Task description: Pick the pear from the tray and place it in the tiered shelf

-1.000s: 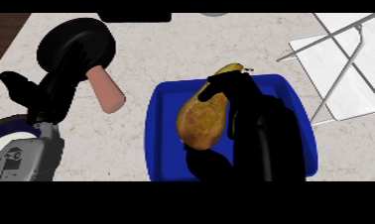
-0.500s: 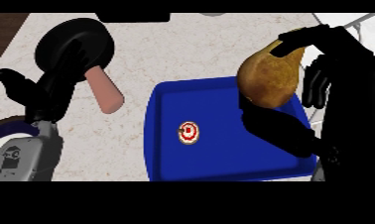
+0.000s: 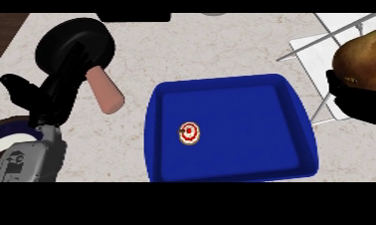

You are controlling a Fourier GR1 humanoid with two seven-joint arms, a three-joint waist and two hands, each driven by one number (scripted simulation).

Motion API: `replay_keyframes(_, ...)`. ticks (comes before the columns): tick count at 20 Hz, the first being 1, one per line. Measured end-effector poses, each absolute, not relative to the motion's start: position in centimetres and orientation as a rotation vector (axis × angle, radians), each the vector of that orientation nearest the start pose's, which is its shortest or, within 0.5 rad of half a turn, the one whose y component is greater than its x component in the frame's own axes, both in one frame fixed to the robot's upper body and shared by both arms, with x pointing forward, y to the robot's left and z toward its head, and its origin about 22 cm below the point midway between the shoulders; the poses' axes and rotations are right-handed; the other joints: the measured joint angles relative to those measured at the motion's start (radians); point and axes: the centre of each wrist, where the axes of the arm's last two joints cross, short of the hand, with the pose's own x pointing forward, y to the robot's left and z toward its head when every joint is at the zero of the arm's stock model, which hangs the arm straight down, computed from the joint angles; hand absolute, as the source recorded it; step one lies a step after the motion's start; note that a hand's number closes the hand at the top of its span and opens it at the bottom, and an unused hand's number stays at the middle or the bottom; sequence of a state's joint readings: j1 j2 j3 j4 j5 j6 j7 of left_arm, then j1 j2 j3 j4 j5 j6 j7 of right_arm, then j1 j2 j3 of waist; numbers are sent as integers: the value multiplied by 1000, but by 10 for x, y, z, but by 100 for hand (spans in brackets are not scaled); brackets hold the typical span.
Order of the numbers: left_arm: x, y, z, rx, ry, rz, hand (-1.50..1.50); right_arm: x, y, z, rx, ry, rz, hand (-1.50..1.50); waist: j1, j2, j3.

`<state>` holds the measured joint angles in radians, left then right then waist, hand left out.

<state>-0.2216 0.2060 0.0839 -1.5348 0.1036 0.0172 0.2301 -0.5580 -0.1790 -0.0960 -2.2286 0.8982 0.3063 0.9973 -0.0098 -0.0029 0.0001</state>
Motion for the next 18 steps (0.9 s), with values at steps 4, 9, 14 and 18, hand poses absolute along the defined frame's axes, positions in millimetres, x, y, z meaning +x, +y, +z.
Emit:
replay_keyframes(4,296,278,62,90,-1528,-48,0,223,-248,263,-1150,-1481,127,150,3,2,0)
replay_keyframes(9,296,280,63,84,-1525,-51,0,228,-293,256,-1151,-1447,97,150,6,2,0)
replay_keyframes(14,295,280,59,94,-1528,-45,0,224,-332,241,-1152,-1434,89,150,6,2,0)
replay_keyframes(18,299,286,68,93,-1524,-44,0,218,-350,234,-1149,-1431,94,150,6,2,0)
